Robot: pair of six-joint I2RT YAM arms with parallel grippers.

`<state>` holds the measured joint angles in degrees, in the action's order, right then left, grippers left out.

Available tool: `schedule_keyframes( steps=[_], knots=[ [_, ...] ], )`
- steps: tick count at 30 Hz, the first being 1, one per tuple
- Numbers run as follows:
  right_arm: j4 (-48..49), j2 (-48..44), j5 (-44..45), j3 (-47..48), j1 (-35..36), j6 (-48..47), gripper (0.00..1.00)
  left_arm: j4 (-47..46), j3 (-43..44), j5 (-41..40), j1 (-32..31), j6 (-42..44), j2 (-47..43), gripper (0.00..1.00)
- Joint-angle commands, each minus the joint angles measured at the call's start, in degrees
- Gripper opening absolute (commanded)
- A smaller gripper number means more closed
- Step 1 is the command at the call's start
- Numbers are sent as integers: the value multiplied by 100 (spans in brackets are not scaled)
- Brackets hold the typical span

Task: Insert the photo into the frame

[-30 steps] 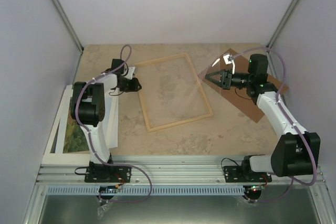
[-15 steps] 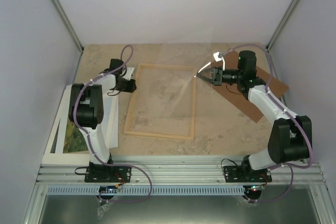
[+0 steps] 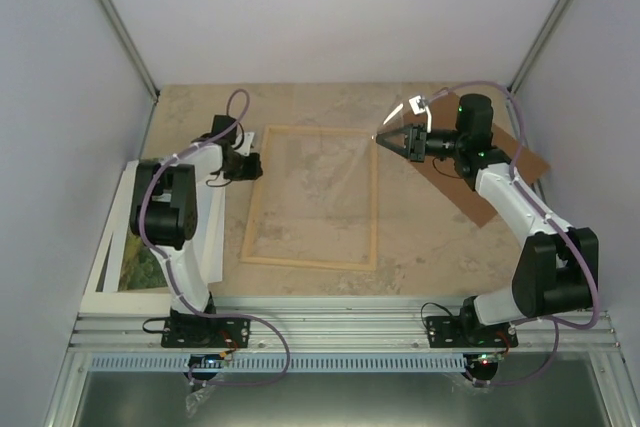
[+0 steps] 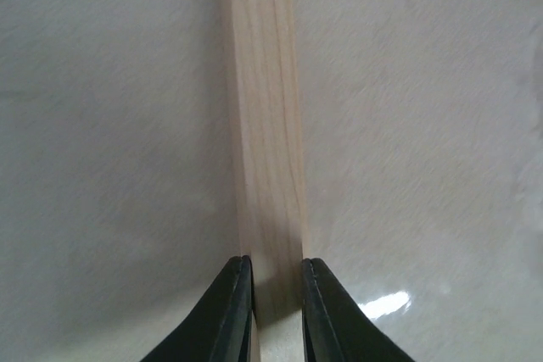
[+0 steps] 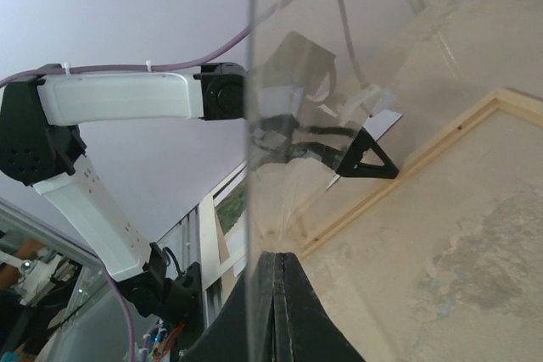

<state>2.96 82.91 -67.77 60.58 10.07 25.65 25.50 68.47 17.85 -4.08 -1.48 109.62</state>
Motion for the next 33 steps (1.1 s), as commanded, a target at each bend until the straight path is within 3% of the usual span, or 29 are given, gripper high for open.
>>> schedule_keyframes(
  steps=[1, 9, 11, 14, 16, 26, 33],
  knots=[
    [-48, -129, 31, 75, -17, -193, 1, -112, 156, 345, -366, -900, 532, 14],
    [-110, -209, 127, 24, -125, -280, 0, -389, 689, 465, -626, -1335, 915, 12],
    [94, -204, 124, -80, -119, -80, 0, -452, 732, 585, -630, -1311, 908, 21],
    [546, -146, 65, -256, -114, 382, 0, -497, 683, 728, -434, -1358, 621, 52],
    [919, -74, 71, -330, -82, 704, 1, -700, 511, 872, -106, -1462, 245, 63],
    [2437, 620, -10, -101, 543, 2096, 1, -252, 366, 732, 1308, -861, -1344, 98],
    [1767, 1542, 47, 59, 707, 1951, 0, 158, -3, 669, 1392, -531, -1971, 99]
  ],
)
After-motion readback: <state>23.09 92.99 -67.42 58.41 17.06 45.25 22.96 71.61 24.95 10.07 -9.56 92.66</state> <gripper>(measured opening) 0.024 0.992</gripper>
